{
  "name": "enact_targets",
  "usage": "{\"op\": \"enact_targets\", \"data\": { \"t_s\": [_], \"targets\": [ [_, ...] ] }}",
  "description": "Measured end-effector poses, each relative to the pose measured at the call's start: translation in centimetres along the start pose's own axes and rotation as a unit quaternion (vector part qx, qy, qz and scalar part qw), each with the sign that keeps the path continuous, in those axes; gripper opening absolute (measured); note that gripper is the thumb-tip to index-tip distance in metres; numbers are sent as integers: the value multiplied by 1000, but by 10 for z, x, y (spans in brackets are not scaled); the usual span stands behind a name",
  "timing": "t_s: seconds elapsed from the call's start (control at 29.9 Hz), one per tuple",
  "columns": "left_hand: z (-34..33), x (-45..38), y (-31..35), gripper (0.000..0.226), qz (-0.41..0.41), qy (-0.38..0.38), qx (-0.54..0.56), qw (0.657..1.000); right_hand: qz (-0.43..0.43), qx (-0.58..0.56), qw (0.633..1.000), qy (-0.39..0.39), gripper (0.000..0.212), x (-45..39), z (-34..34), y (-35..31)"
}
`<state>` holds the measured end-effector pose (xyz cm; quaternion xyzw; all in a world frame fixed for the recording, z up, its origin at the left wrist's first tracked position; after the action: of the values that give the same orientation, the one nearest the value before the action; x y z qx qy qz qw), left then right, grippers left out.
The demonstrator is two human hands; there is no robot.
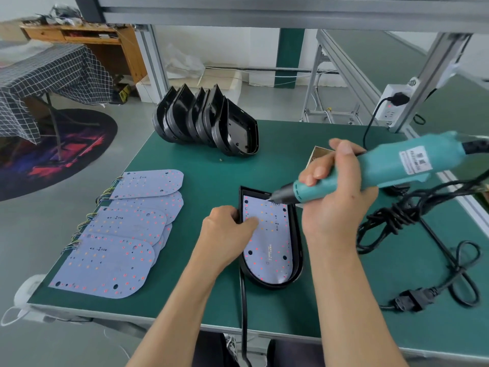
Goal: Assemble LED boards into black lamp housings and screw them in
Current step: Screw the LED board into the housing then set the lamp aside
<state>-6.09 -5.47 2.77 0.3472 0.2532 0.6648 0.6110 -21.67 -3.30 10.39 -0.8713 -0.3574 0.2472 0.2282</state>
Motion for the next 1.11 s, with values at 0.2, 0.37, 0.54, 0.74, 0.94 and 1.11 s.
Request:
{"op": "enact_targets", "data": {
  "t_s": [0.2,0.37,0.54,0.74,0.94,1.11],
  "targets": [
    [19,0,10,49,-9,96,-27,995,-105,-129,984,64,21,0,60,-12],
    [22,-11,64,8,-207,221,9,953,-148,-136,974,109,24,8,95,-7],
    [-32,-45,124,11,-337,15,-213,917,-149,-145,967,148,29,5,98,-6],
    [-81,-66,146,19,-382,-65,-482,786,-158,-166,963,142,24,10,103,-5],
    [-92,-70,158,27,-373,-79,-556,738,-161,-174,963,130,20,11,105,-4],
    [-96,-72,160,21,-373,-95,-571,725,-160,-173,962,137,19,11,105,-5]
  ]
}}
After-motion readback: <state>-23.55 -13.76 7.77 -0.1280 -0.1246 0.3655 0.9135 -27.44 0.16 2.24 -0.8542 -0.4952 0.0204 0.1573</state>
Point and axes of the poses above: each hand's wrist, its own x-axis away from the middle knuckle, its own z-axis out of the back of the hand, y = z × x, the point moved 1 cm from there along -x, towards the middle knuckle, and after that the axes turned 6 degrees about -x, right-handed, at the moved point
